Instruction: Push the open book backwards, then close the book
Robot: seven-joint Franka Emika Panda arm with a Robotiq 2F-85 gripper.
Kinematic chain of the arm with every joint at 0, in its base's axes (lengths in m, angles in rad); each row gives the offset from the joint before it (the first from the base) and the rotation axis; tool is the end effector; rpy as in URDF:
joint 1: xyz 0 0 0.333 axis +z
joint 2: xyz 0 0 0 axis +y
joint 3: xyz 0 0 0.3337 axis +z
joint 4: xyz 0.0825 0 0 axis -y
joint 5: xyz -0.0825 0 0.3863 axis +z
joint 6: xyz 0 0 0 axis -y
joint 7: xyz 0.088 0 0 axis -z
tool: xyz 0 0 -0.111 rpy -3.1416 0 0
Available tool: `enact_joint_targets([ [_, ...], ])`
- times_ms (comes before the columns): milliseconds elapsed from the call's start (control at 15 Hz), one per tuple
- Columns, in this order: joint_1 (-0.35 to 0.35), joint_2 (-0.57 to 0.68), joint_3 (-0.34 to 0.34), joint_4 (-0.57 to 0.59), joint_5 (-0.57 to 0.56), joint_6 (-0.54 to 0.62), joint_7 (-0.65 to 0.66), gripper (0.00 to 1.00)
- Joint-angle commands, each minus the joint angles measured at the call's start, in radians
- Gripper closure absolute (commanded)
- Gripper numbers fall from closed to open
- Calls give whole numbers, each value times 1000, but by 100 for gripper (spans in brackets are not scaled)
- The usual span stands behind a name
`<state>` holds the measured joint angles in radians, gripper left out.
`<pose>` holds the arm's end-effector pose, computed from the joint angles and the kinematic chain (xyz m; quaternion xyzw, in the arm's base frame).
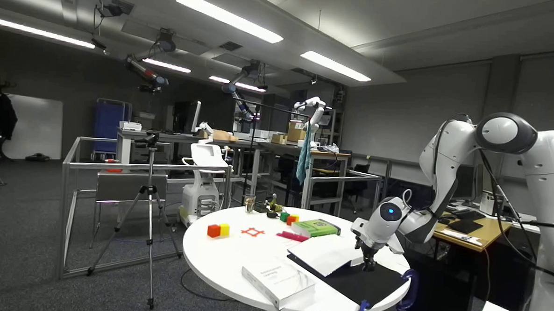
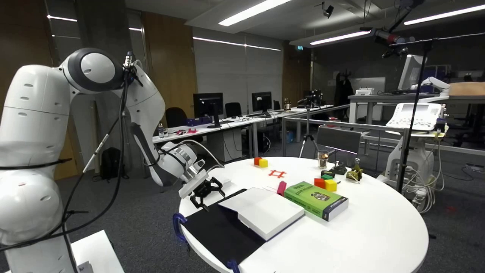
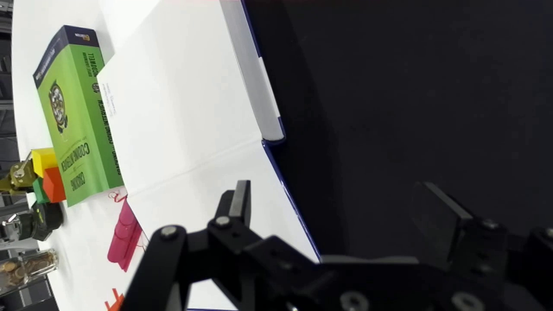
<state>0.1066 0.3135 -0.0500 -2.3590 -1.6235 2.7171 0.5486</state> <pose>0.4874 0.0611 0.1940 0.8238 0.4687 0.1054 0.3012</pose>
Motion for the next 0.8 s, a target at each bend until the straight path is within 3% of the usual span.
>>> enact_joint_targets([
  [0,18,39,2,56,-20,-62,43,0],
  [733,44,162,10,192,-17,-96,24,0],
])
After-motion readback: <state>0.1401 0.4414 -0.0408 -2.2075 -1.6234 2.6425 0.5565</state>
